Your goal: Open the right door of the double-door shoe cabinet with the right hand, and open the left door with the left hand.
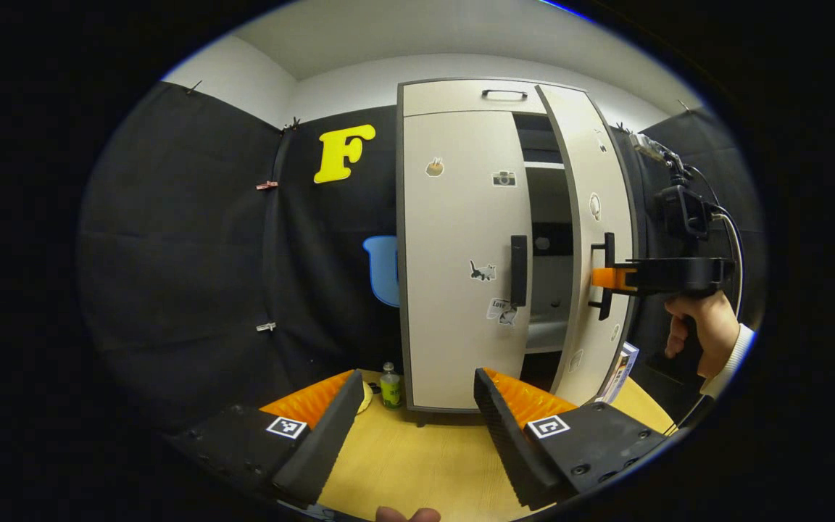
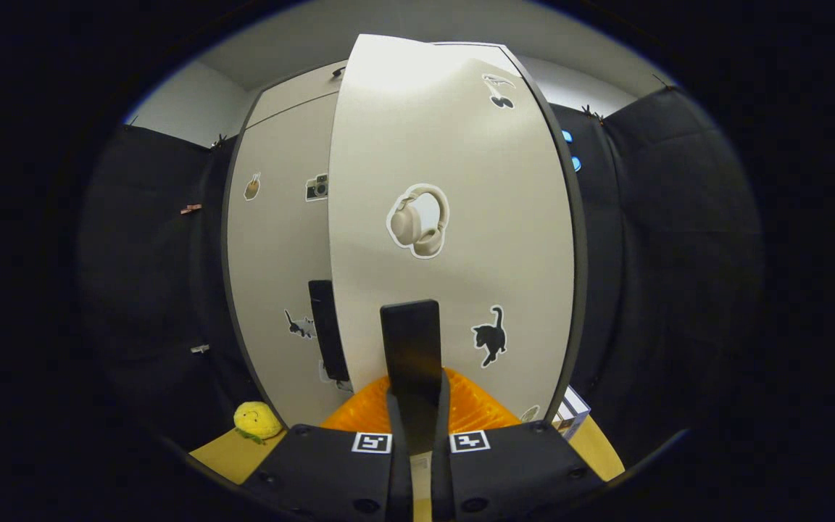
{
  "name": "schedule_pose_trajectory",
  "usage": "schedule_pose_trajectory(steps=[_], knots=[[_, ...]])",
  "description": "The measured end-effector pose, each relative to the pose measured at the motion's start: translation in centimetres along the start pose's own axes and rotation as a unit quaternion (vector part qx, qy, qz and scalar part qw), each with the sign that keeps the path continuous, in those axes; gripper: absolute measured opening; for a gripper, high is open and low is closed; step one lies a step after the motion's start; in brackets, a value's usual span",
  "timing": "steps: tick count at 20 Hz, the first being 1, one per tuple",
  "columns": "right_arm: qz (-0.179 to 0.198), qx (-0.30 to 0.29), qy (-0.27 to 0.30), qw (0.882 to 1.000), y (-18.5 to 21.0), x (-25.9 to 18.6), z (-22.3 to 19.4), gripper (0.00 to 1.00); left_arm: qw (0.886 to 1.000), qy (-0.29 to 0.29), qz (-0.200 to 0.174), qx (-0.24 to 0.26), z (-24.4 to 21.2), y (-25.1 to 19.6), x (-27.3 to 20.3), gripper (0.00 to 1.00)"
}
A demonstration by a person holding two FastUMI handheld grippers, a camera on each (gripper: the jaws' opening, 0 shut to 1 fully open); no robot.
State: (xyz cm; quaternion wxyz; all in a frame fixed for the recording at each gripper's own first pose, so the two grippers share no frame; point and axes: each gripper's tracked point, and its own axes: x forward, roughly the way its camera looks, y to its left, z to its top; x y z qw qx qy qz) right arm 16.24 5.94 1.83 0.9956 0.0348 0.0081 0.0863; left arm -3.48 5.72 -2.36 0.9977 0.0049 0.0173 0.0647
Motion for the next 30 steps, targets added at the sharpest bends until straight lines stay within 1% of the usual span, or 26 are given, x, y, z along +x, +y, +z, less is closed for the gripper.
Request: schedule_pose_trajectory(steps=[7,11,16,22,30], knots=[[-0.003,0.006,-0.001,1.0,-1.8,-2.3,0.1,0.14,1.0,-0.003,-0.009,-0.002,0.5,-2.4,0.4,0.95],[-0.013,0.004,-0.003,1.0,-3.6,-3.4,0.3,0.14,1.0,-0.006,-0.018,-0.002,1.0,-4.2,0.7,0.94],[-0.01,0.004,0.01,1.0,-5.1,-4.4,0.3,0.13,0.999,-0.014,-0.036,-0.01,1.8,-7.2,1.0,0.94],[-0.032,0.004,0.009,0.999,-7.2,-5.2,0.4,0.13,0.998,-0.013,-0.054,0.003,2.0,-9.9,0.8,0.95],[-0.052,0.02,0.009,0.998,-8.9,-5.9,0.6,0.12,0.998,-0.015,-0.068,0.006,2.4,-11.9,0.8,0.95]])
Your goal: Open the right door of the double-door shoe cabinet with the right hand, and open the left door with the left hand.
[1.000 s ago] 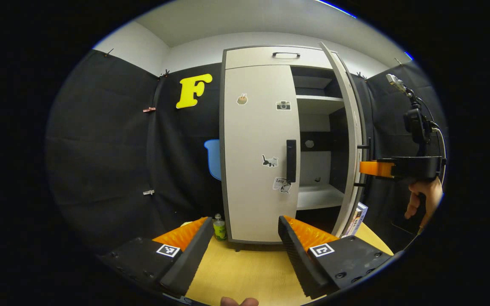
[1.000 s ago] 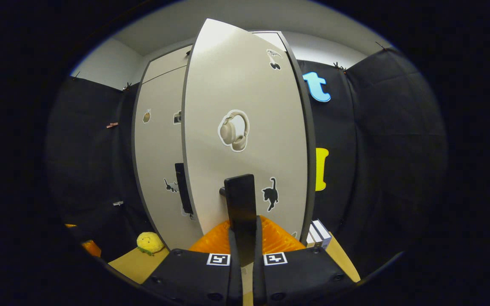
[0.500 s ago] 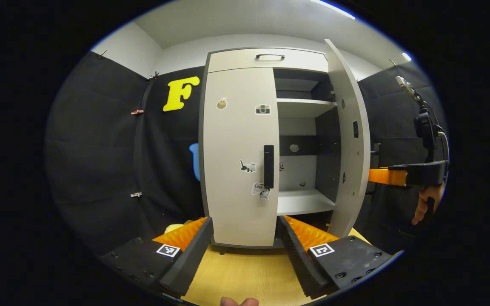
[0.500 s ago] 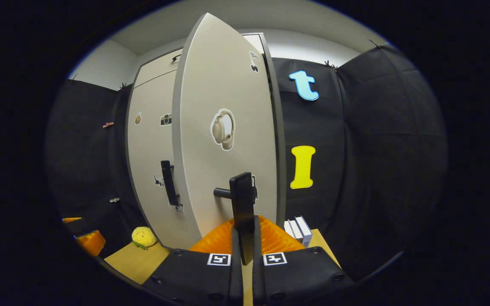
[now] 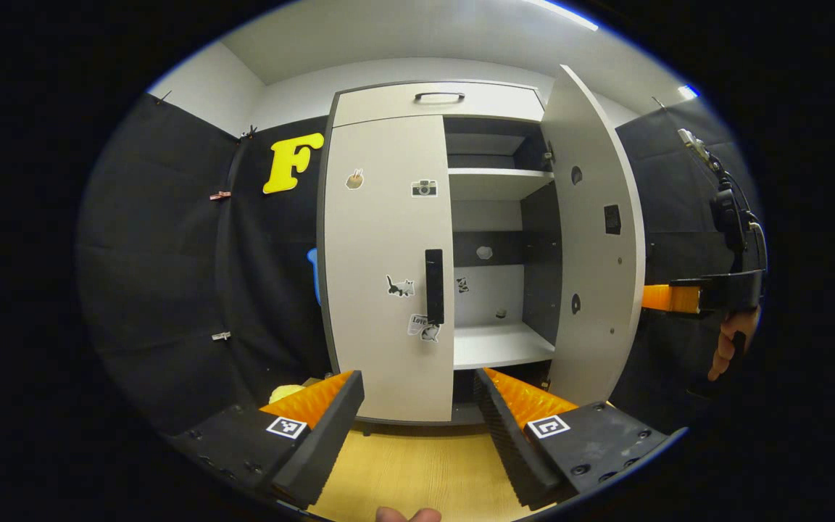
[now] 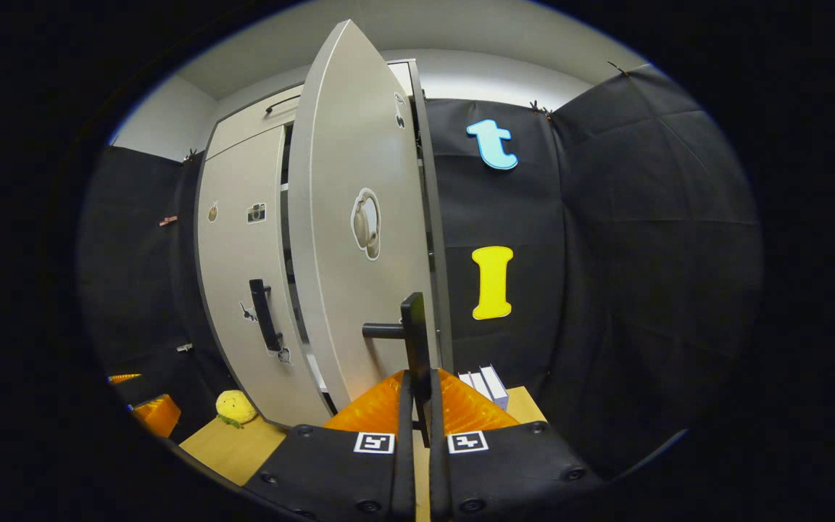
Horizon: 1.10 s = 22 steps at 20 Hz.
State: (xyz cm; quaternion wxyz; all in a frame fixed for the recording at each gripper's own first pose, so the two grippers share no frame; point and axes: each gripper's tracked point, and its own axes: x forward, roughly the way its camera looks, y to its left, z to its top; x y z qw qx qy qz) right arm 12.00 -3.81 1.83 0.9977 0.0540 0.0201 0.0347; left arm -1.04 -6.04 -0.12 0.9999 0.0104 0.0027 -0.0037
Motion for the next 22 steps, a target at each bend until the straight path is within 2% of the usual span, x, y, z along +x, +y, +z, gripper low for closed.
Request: schedule_pose_trajectory(steps=[5,8,19,22], knots=[[-0.02,-0.001,-0.002,1.0,-1.4,-0.1,0.2,0.12,1.0,0.0,-0.009,0.003,0.2,-1.0,-0.1,0.95],[-0.041,0.003,-0.005,0.999,-2.6,-0.1,0.4,0.07,1.0,-0.001,-0.01,0.004,0.3,-1.2,-0.2,0.94],[-0.036,0.005,-0.001,0.999,-2.8,-0.5,0.1,0.07,1.0,-0.009,-0.014,0.011,1.3,-2.1,1.2,0.94],[-0.037,0.005,-0.004,0.999,-3.0,-0.9,0.1,0.12,1.0,-0.017,-0.014,0.014,2.1,-2.1,2.5,0.94]])
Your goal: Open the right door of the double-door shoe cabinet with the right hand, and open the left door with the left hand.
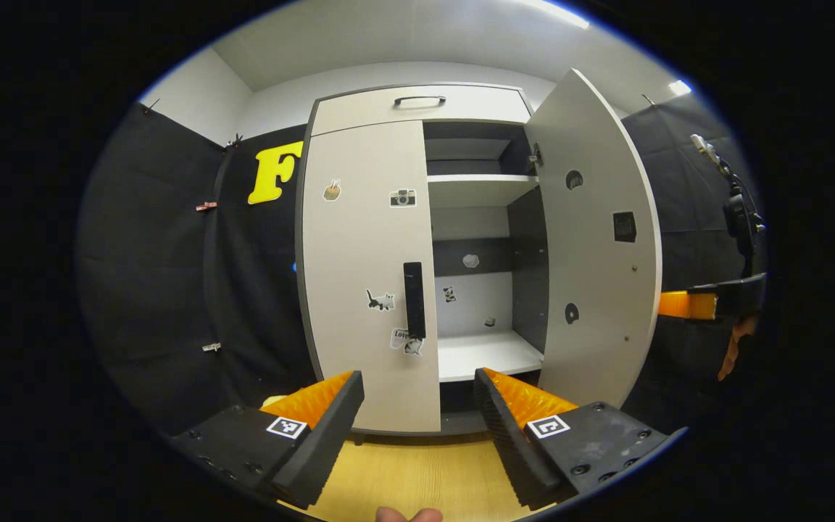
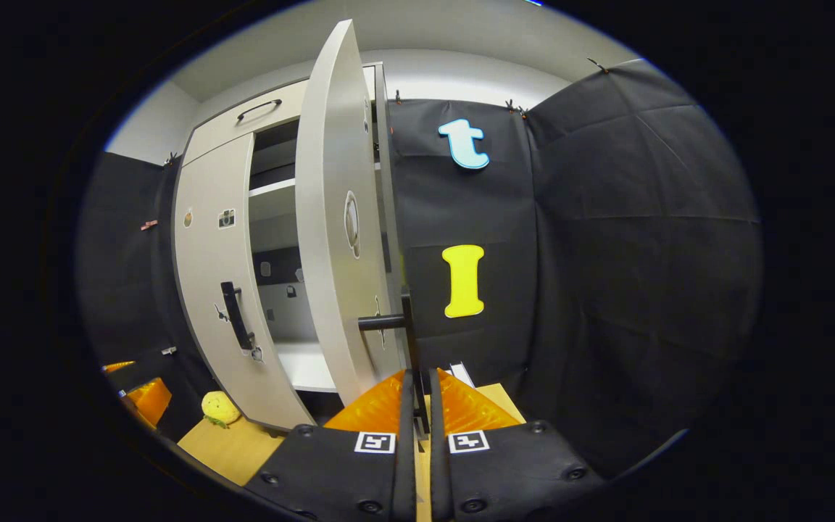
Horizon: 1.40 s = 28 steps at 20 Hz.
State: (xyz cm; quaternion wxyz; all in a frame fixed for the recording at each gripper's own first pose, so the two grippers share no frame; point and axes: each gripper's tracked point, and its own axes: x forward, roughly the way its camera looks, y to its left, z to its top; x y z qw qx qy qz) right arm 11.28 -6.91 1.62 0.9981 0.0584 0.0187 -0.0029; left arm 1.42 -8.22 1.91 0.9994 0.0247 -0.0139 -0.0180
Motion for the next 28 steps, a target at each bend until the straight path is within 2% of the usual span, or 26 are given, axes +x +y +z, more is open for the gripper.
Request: schedule_pose_trajectory(steps=[5,6,10,13,16,22,26,28], knots=[[-0.008,-0.007,-0.001,1.0,-0.9,-1.2,-0.2,0.24,1.0,-0.003,-0.01,-0.011,0.9,-0.1,3.4,0.94],[-0.007,-0.003,0.001,1.0,-0.8,-1.5,-0.3,0.42,1.0,-0.005,-0.009,-0.006,1.2,-0.1,4.2,0.94],[-0.021,0.006,0.002,1.0,-1.6,-2.4,-0.5,0.99,1.0,-0.014,-0.011,0.005,2.0,-0.4,7.8,0.94],[-0.032,0.015,-0.005,0.999,-2.0,-2.9,-0.4,0.94,1.0,-0.019,-0.006,0.004,2.8,-0.4,10.9,0.94],[-0.036,0.016,-0.007,0.999,-2.3,-3.1,-0.4,0.94,1.0,-0.022,-0.003,0.01,3.0,-0.3,14.3,0.94],[-0.046,-0.017,-0.022,0.999,-3.4,-3.3,0.3,0.95,1.0,-0.013,0.01,0.013,2.1,0.3,19.9,0.94],[-0.053,-0.023,-0.026,0.998,-3.8,-3.4,0.5,0.95,1.0,-0.005,0.006,0.0,1.4,0.5,22.7,0.88],[-0.057,-0.023,-0.024,0.998,-4.0,-3.1,0.3,0.95,1.0,-0.007,0.016,-0.01,1.2,1.2,23.7,0.81]])
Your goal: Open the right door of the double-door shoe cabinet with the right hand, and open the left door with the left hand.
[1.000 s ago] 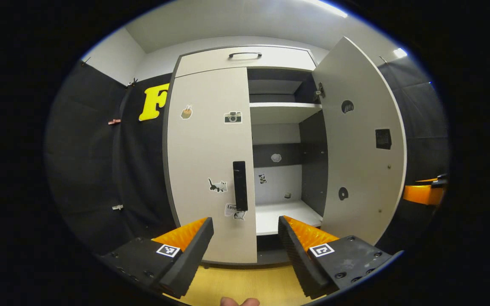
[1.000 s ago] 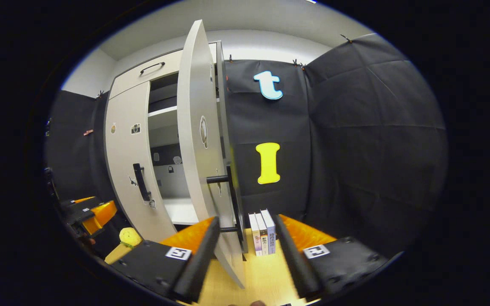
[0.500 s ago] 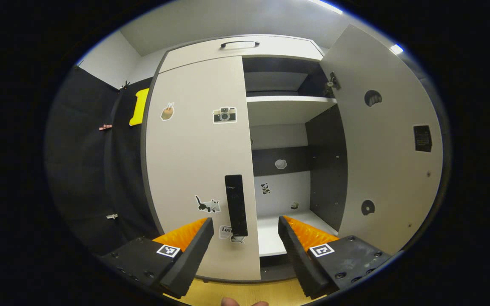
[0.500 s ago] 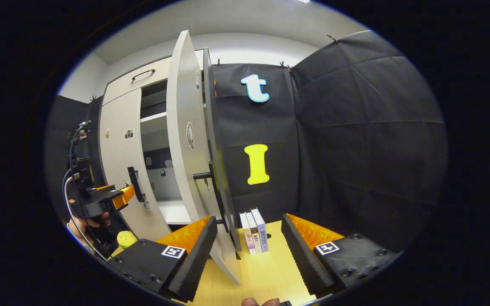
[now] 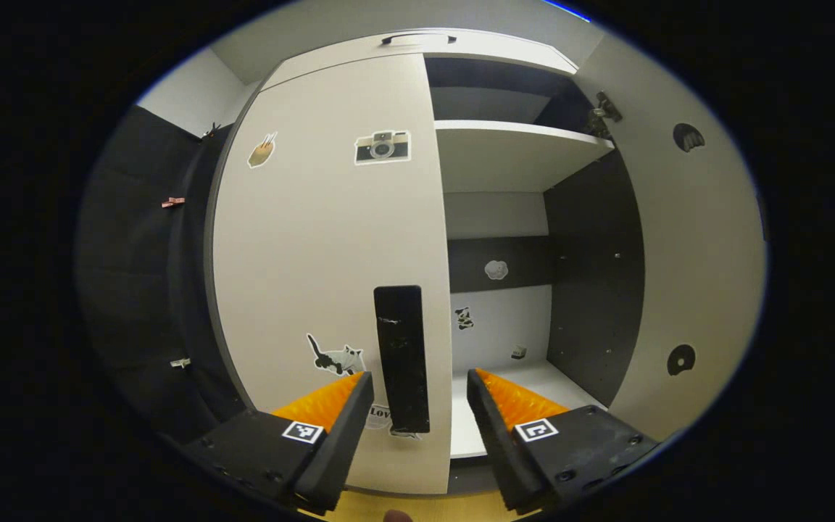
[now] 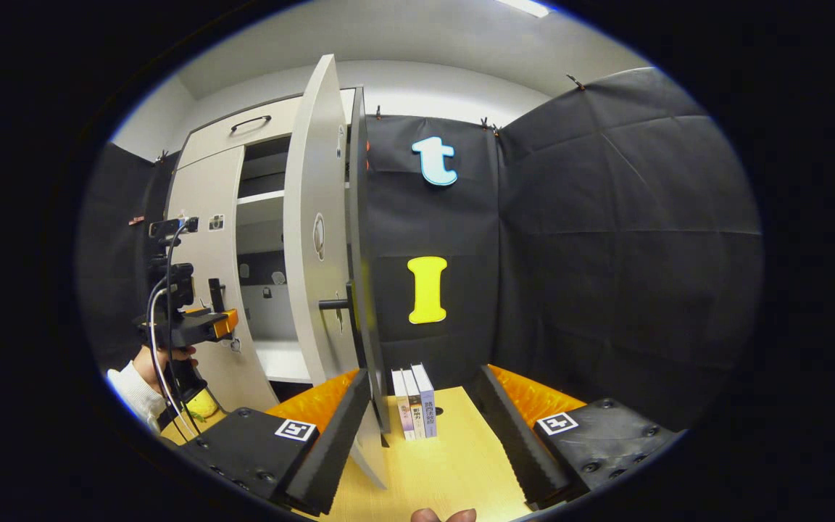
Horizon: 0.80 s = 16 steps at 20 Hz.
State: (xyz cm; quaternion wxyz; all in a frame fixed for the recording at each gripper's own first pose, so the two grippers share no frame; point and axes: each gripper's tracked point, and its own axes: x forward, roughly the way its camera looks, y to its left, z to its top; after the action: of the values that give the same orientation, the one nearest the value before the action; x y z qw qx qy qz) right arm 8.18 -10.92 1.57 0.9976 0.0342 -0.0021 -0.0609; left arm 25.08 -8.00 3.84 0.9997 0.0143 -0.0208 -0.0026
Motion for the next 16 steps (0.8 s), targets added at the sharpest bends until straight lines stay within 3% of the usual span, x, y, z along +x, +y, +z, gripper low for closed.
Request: schedule_pose_trajectory(steps=[3,8,16], knots=[[-0.006,-0.001,0.004,1.0,-0.7,0.4,-0.3,0.95,1.0,0.002,0.009,-0.013,-0.3,1.0,1.4,0.62],[-0.013,-0.003,0.007,1.0,-1.2,0.9,-0.5,0.94,1.0,0.006,-0.013,-0.025,-0.5,0.5,2.7,0.39],[-0.015,0.009,0.008,1.0,-1.1,0.3,-0.5,0.95,1.0,0.009,-0.015,-0.01,-1.3,0.4,2.6,0.34]])
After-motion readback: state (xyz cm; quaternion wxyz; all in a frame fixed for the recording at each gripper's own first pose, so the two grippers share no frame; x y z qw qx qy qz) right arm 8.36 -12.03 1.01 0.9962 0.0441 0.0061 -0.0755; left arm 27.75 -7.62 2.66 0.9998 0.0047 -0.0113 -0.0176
